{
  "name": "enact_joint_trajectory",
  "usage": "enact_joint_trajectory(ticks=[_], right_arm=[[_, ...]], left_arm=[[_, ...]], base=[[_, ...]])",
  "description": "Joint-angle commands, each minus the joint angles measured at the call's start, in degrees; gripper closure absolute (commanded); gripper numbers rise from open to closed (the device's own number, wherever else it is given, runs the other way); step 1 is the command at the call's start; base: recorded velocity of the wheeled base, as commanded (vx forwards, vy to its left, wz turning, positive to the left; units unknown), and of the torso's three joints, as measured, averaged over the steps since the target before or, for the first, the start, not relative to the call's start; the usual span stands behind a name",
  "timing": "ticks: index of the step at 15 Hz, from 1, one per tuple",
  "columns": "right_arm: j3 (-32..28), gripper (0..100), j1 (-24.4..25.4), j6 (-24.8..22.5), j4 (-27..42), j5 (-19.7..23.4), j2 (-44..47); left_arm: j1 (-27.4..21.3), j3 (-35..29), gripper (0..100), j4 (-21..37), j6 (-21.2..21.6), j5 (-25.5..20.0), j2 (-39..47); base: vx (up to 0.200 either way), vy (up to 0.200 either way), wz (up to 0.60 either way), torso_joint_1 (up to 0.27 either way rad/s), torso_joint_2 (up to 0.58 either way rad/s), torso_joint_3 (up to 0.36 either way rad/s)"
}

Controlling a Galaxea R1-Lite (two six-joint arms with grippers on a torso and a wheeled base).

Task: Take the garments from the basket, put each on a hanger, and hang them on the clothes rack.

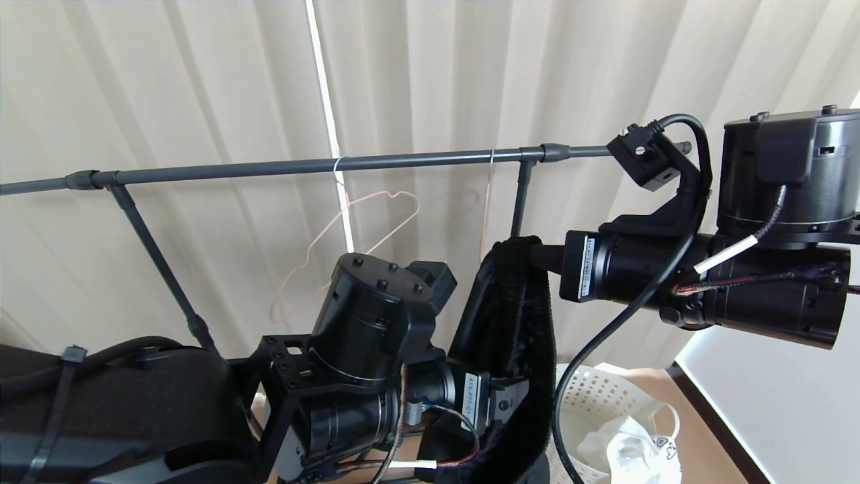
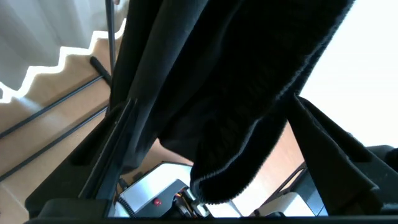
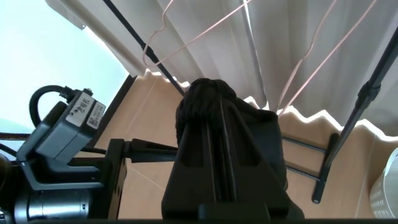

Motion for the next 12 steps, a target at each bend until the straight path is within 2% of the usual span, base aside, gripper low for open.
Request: enact_joint_trajectory(ticks=[1, 3, 4, 6, 10, 12], right_arm=[[0.0, 100, 0.0, 0.0, 0.0, 0.0, -0.6], [0.0, 100, -0.1, 0.0, 0.0, -0.3, -1.3], [0.0, 100, -0.1, -0.1, 0.0, -0.4, -1.6], [-0.1, 100, -0.1, -0.2, 0.0, -0.5, -2.5], [-0.3, 100, -1.1, -0.2, 0.1, -0.6, -3.5], [-0.9, 100, -3.4, -0.3, 0.1, -0.6, -3.6]], left_arm=[[-0.2, -0.1, 0, 0.0, 0.0, 0.3, 1.0], [-0.8, -0.2, 0, 0.1, 0.0, 3.1, 2.4], [-1.5, -0.5, 0, 0.1, 0.0, 6.7, 4.8], [-2.3, -0.2, 0, 0.2, -0.2, 10.3, 7.8], [-2.6, 2.4, 0, 0.3, -0.9, 10.9, 9.5], [-2.6, 5.1, 0, 0.2, -1.3, 12.5, 9.3]], base=[[0.0, 0.0, 0.0, 0.0, 0.0, 0.0], [0.0, 0.0, 0.0, 0.0, 0.0, 0.0], [0.0, 0.0, 0.0, 0.0, 0.0, 0.0], [0.0, 0.0, 0.0, 0.0, 0.0, 0.0], [0.0, 0.0, 0.0, 0.0, 0.0, 0.0], [0.0, 0.0, 0.0, 0.0, 0.0, 0.0]])
